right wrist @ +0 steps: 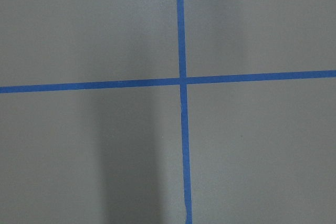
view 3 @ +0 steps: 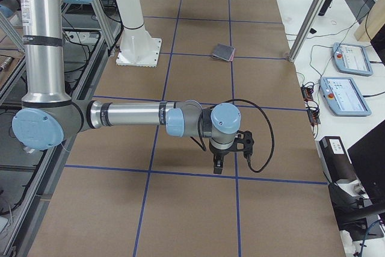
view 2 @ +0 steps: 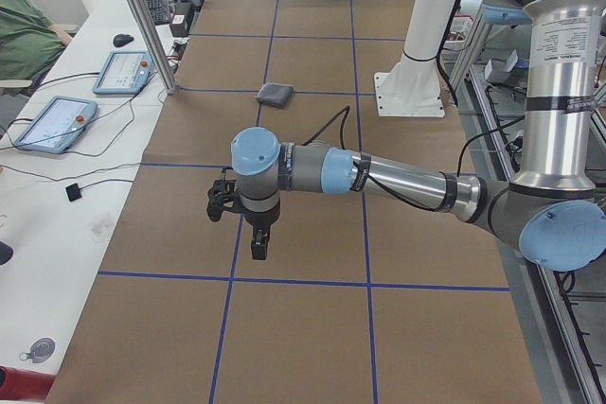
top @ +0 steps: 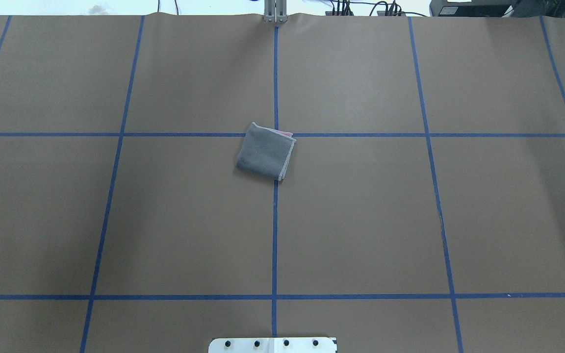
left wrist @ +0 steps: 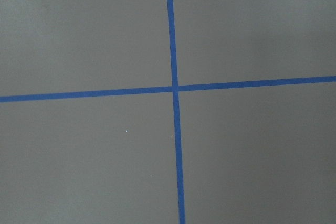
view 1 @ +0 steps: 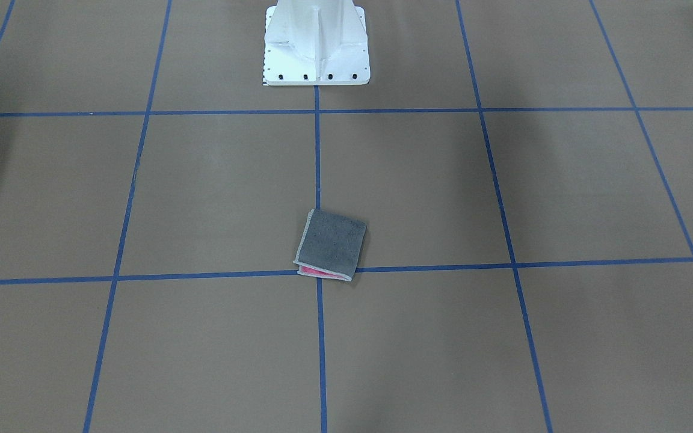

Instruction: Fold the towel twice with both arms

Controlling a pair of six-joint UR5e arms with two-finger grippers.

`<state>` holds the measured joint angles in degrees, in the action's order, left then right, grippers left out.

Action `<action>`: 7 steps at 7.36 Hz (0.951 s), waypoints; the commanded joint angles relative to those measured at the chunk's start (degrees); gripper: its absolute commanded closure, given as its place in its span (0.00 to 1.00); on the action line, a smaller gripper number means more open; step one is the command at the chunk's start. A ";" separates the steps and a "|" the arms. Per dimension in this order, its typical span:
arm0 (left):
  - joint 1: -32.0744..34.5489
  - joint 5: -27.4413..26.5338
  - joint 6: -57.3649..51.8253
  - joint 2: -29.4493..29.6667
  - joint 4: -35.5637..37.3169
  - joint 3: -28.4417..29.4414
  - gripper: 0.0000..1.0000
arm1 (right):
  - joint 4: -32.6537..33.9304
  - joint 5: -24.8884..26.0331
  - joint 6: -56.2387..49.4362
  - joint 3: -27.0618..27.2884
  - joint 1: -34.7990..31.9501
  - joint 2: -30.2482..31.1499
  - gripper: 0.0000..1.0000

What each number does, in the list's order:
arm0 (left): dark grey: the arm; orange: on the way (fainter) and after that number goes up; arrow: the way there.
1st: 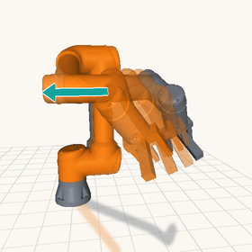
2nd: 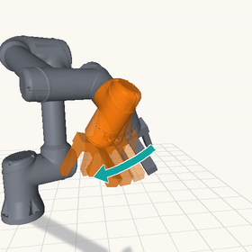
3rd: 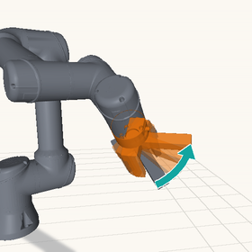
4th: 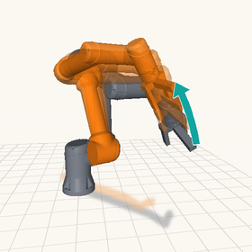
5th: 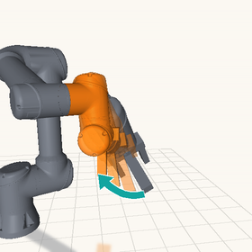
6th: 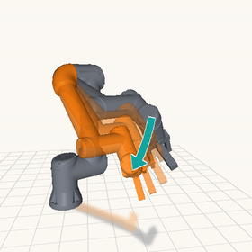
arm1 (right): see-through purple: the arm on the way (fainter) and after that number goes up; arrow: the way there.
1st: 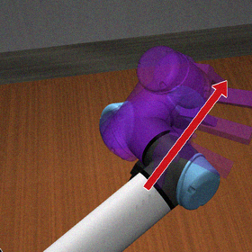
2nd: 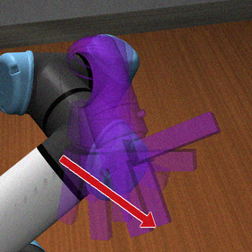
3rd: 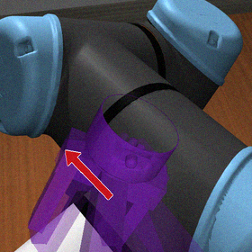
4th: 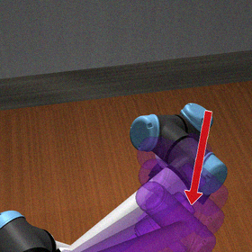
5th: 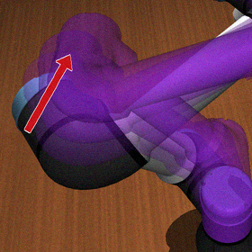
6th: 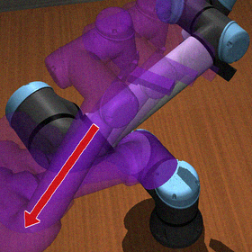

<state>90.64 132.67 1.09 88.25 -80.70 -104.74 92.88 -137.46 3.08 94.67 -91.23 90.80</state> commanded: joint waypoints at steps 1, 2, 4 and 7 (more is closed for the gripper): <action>-0.82 -1.71 0.49 -0.19 0.11 1.45 0.00 | -0.06 0.79 0.00 -0.89 0.09 0.25 0.00; -0.91 -1.71 0.49 -0.19 0.11 2.51 0.00 | 0.02 2.19 0.00 -0.89 0.09 0.60 0.00; -1.17 -1.80 0.23 -0.19 -1.81 6.71 0.00 | -0.06 2.29 0.00 -1.07 0.17 0.95 0.00; -1.08 -1.36 0.32 -0.10 -6.83 9.82 0.00 | -0.24 2.20 0.09 -0.90 0.26 0.95 0.00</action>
<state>89.55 131.14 1.38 88.05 -86.44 -95.55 92.78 -135.20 3.15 93.62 -90.99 91.75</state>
